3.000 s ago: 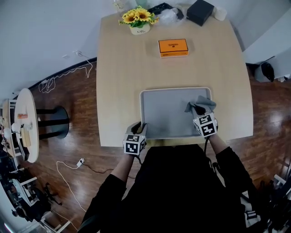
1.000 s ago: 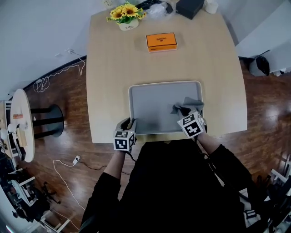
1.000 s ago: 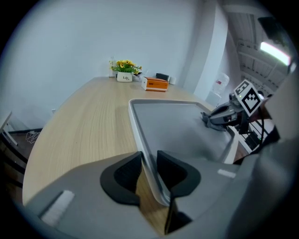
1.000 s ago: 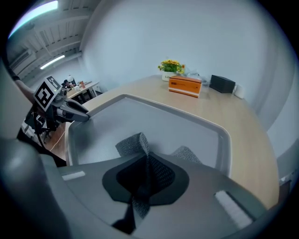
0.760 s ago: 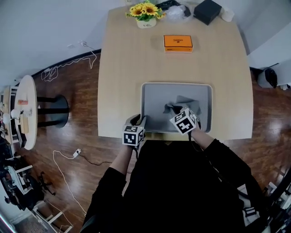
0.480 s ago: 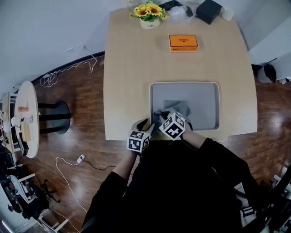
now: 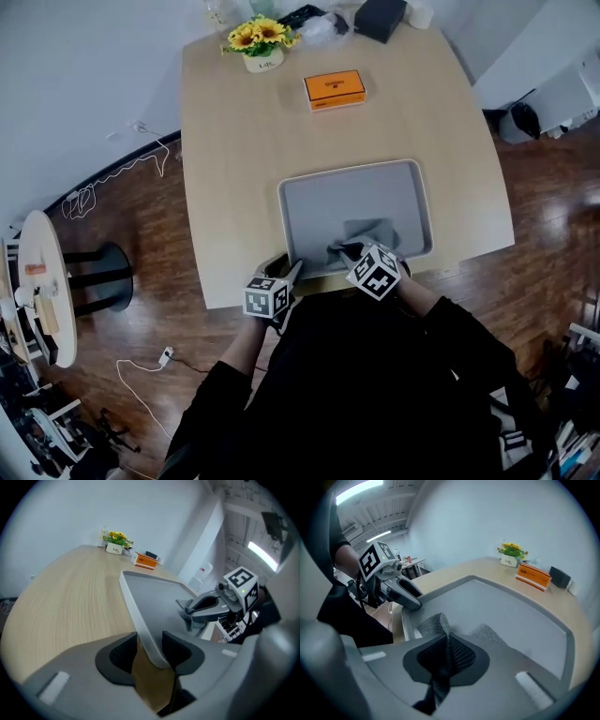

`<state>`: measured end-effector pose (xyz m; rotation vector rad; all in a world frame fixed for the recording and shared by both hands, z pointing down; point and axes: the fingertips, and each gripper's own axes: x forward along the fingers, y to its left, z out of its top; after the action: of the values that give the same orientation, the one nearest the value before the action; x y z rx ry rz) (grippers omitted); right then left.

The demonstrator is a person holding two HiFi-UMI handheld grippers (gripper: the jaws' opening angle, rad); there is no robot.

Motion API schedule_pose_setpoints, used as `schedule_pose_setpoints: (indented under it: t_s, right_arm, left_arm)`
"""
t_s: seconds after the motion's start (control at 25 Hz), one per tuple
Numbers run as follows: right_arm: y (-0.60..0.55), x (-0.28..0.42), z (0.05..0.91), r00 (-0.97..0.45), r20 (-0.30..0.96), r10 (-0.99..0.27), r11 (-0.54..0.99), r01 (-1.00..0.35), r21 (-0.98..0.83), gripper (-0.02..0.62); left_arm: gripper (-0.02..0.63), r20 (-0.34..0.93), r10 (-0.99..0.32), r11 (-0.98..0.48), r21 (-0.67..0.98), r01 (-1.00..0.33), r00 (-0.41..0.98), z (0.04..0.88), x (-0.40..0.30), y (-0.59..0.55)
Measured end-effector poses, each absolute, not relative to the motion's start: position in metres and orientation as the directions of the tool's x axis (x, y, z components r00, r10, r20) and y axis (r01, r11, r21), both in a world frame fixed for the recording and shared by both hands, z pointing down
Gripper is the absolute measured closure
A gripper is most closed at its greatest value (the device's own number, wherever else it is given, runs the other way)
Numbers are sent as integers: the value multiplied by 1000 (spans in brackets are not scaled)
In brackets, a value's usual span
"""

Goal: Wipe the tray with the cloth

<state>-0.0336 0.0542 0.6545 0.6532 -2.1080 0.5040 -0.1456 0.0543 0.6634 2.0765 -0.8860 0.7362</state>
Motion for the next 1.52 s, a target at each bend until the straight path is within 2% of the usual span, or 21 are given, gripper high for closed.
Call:
schedule_pose_setpoints:
  t_s: [0.28,0.44,0.56,0.68,0.76,0.88,1.0,1.08,1.2,1.32,1.52]
  right_arm:
    - [45,129,654,-322,861,-393,584,-811,-37,589]
    - [42,168,651,-250,876,-413,534,-845,10,591]
    - [44,154,650,-236,889,-392,560,-828,28,589]
    - [44,93,650,-340,877,-338,650,-758,-44,590]
    - [41,37,652,-420,856,-301,731,-678,-76,589]
    - [46,-50,655,-499,841,-208,839,-533,-108,589]
    - [65,-115,654,-516,849,-114,902,-412,-130,590]
    - [74,-133,655,-497,862,-102,932,-350,-91,591]
    - [79,-130,657,-499,862,-88,941,-325,-93,591]
    - [84,-98,656,-503,862,-68,894,-414,-171,591]
    - [87,7,657,-445,887,-126,805,-569,-171,591]
  left_arm:
    - [453,742,-371,-389,422,-819,558,662,-144,57]
    - [453,742,-387,-359,426,-830,548,662,-143,55]
    - [453,745,-397,-363,409,-837,536,659,-142,55]
    - [457,750,-402,-380,386,-841,526,658,-140,56]
    - [486,746,-398,-362,406,-839,533,660,-137,55]
    - [485,729,-387,-301,479,-824,565,663,-137,55]
    - [477,713,-371,-271,531,-803,596,663,-142,55]
    - [477,712,-360,-289,530,-797,603,663,-144,54]
    - [472,715,-352,-318,516,-796,604,663,-146,55]
    - [471,720,-350,-342,497,-798,599,664,-145,55]
    - [471,720,-353,-351,490,-798,597,664,-147,56]
